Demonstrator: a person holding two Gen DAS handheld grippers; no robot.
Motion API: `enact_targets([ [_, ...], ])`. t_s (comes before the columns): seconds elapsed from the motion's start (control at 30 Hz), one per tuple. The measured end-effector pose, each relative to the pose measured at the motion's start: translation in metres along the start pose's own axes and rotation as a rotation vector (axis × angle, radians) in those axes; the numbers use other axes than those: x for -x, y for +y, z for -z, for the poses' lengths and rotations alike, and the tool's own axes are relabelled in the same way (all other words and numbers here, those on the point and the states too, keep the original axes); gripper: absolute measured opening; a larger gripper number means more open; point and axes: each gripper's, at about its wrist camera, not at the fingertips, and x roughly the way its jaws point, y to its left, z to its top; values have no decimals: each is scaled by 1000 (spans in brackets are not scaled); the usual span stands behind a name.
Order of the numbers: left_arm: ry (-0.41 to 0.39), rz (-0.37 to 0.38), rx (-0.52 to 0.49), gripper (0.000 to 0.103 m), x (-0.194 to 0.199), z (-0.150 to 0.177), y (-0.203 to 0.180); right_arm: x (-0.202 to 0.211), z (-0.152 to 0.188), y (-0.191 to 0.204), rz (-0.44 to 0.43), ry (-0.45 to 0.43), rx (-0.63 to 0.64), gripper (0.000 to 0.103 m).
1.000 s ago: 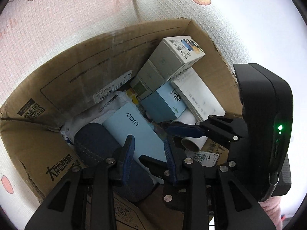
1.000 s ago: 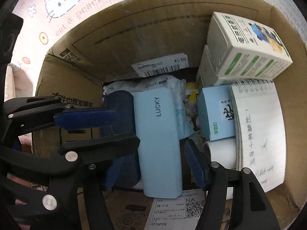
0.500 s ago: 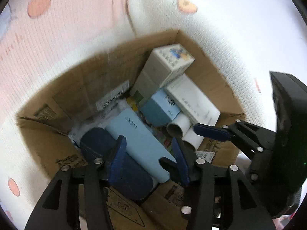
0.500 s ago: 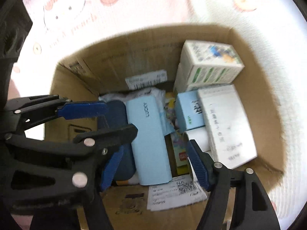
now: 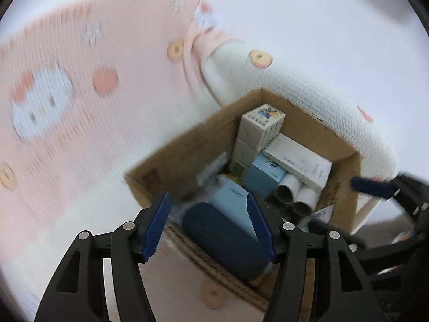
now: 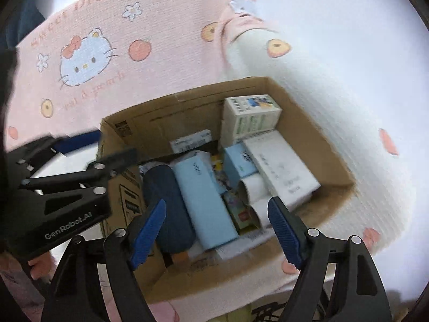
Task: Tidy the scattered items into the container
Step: 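Raise the right gripper up out of the box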
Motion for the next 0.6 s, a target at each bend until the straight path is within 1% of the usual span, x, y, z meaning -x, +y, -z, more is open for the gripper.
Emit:
enact_targets([
  [0.03, -33, -38, -47, 65, 7, 3, -5, 6, 4, 0, 35, -12, -11, 78],
  [0.13, -110, -128, -103, 66, 24, 11, -13, 14, 13, 1, 64, -21, -24, 79],
  [0.2, -143, -163, -139, 66, 33, 16, -19, 20, 16, 3, 73, -26, -30, 80],
  [0.23, -149, -170, -149, 66, 38, 18, -21, 23, 18, 5, 80, -28, -30, 81],
  [0.3, -143, -174, -156, 68, 44, 22, -24, 29, 21, 12, 95, -38, -9, 83],
  [0.37, -139, -189, -152, 68, 47, 25, -24, 34, 24, 17, 133, -43, 18, 85],
  [0.43, -131, -196, -142, 68, 50, 29, -22, 38, 26, 21, 151, -51, 35, 87],
  [0.53, -110, -199, -121, 68, 55, 36, -21, 42, 29, 24, 157, -48, 42, 88],
  [0.6, -104, -220, -130, 68, 59, 41, -22, 44, 31, 25, 156, -46, 47, 89],
])
